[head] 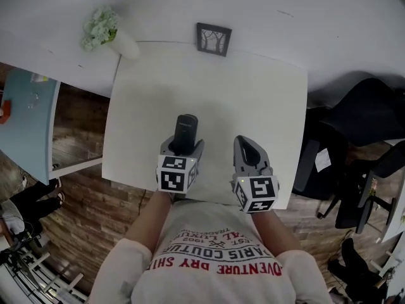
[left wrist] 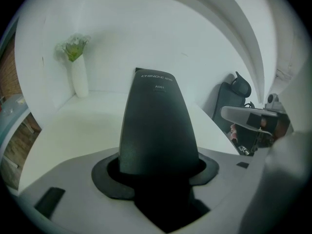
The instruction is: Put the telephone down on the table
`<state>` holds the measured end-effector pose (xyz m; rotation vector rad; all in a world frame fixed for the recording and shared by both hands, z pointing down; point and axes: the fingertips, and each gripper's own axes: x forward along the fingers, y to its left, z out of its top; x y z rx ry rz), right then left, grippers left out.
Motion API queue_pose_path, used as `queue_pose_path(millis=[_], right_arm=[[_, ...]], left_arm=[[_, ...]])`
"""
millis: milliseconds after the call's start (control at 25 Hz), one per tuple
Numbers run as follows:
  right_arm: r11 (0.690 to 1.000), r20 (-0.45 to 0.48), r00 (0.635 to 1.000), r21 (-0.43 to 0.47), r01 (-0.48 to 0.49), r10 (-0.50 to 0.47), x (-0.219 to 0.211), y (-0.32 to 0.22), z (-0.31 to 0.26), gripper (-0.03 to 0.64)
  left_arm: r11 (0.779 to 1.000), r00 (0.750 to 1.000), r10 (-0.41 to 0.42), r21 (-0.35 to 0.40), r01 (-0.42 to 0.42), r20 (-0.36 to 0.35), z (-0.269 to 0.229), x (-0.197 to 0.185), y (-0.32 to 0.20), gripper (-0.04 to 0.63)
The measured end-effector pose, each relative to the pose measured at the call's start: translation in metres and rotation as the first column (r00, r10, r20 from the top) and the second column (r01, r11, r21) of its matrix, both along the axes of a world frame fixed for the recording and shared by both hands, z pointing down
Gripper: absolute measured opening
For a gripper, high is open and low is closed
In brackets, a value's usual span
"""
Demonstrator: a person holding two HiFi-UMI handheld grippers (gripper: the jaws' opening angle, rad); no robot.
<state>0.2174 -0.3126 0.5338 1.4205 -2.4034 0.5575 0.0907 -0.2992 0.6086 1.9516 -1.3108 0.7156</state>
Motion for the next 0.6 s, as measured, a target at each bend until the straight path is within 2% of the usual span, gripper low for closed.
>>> queue_pose_path(millis=[120, 360, 480, 600], right_arm=[[1.000, -0.014, 1.000, 0.005, 0.012, -0.012, -0.003, -0.007, 0.006, 0.025], [1.000, -0.028, 1.000, -0.010, 0.008, -0.008, -0.003, -0.017, 0.018, 0.025], [1.000, -0.049, 0.999, -0.003, 0.010, -0.010, -0.004, -0.021, 0.023, 0.025], [1.000, -0.074, 0.997, 0.003, 0.008, -0.007, -0.004, -0.023, 0.028, 0.025]], left_arm=[[0.999, 1.000, 0.009, -0.043, -0.009, -0.004, 0.019, 0.006, -0.013, 0.282], [0.991, 0.997, 0.046, -0.125, -0.037, 0.069, 0.060, 0.009, -0.038, 0.282], [0.991, 0.996, 0.051, -0.124, -0.041, 0.075, 0.067, 0.010, -0.049, 0.282], [0.982, 0.996, 0.062, -0.184, -0.048, 0.069, 0.080, 0.010, -0.047, 0.282]])
